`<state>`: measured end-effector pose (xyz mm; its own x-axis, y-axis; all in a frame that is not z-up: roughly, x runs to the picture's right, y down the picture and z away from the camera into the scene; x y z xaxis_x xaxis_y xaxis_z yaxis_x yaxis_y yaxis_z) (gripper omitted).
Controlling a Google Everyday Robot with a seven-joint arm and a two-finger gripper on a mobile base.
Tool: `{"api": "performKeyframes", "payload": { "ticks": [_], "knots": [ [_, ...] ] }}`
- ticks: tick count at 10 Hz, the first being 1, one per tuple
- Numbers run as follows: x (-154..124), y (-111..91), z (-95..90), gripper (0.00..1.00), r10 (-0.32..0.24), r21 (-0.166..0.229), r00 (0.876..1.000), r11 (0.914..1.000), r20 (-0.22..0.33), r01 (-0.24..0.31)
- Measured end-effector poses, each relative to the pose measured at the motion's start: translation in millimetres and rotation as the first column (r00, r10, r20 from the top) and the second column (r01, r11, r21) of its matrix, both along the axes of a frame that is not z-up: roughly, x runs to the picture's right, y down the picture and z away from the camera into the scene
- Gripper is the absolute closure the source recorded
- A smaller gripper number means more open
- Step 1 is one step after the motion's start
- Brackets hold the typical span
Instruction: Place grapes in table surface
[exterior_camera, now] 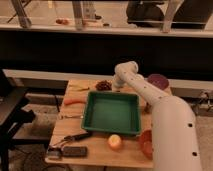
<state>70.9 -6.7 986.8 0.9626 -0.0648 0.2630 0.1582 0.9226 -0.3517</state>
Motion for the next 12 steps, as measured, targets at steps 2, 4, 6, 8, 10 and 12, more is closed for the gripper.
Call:
{"api": "performKeyframes", "payload": {
  "ticks": [2, 4, 6, 8, 10, 12],
  "knots": [
    [0, -2, 0.4, 0.52, -0.006, 0.009, 1.0, 0.9999, -0.002, 0.006],
    [-6, -3, 1.4, 0.32, -0.021, 0.018, 1.0, 0.9996, 0.0, 0.021],
    [-5, -4, 2.5, 0.2, -0.028, 0.026, 1.0, 0.9993, -0.004, 0.028],
    [-7, -3, 4.1, 0.2, -0.031, 0.028, 1.0, 0.9991, -0.004, 0.031],
    [-9, -3, 5.2, 0.2, -0.033, 0.031, 0.999, 0.999, -0.002, 0.033],
    [-9, -2, 7.4, 0.2, -0.036, 0.035, 0.999, 0.9987, -0.003, 0.036]
  ]
}}
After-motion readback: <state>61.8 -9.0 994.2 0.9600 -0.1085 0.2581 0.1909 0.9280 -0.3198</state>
